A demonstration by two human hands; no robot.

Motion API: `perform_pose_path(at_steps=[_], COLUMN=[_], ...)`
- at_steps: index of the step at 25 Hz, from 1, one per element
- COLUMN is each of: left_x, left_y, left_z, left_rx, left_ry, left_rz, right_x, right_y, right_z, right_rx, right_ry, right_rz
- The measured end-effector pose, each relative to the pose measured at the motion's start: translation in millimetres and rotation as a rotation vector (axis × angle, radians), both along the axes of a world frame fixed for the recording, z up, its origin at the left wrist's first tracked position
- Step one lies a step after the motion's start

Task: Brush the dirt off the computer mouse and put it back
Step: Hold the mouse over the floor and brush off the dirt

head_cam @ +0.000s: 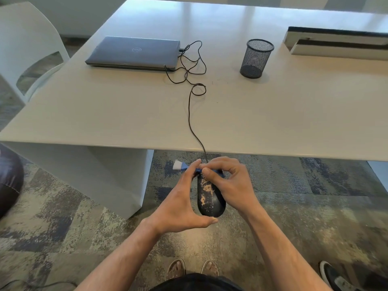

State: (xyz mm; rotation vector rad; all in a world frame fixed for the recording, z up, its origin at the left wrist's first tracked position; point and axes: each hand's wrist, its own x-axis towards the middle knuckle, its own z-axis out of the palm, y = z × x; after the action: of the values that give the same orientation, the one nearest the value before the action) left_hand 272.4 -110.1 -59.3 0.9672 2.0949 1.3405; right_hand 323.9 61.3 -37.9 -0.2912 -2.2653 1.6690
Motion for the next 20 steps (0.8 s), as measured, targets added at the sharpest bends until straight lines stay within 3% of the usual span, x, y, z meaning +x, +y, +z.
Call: perform_pose_path(at_steps=[5, 12, 20], left_x=[-2, -9, -11], left_y=[0, -1, -2], left_z=[-1, -2, 0], left_rx=[0.007, 0.005, -0.002], left_ry=[0.011, 0.035, 0.01], left_rz=[0.0, 0.006, -0.039], right_x=[10, 42, 35], right_y=[0, 11, 13], right_z=[-4, -30, -33], right_rx=[-0.089, -0.673, -0.73], right_ry=[-0.018, -0.119, -0.13], right_rz=[-0.055, 0.207, 0.187])
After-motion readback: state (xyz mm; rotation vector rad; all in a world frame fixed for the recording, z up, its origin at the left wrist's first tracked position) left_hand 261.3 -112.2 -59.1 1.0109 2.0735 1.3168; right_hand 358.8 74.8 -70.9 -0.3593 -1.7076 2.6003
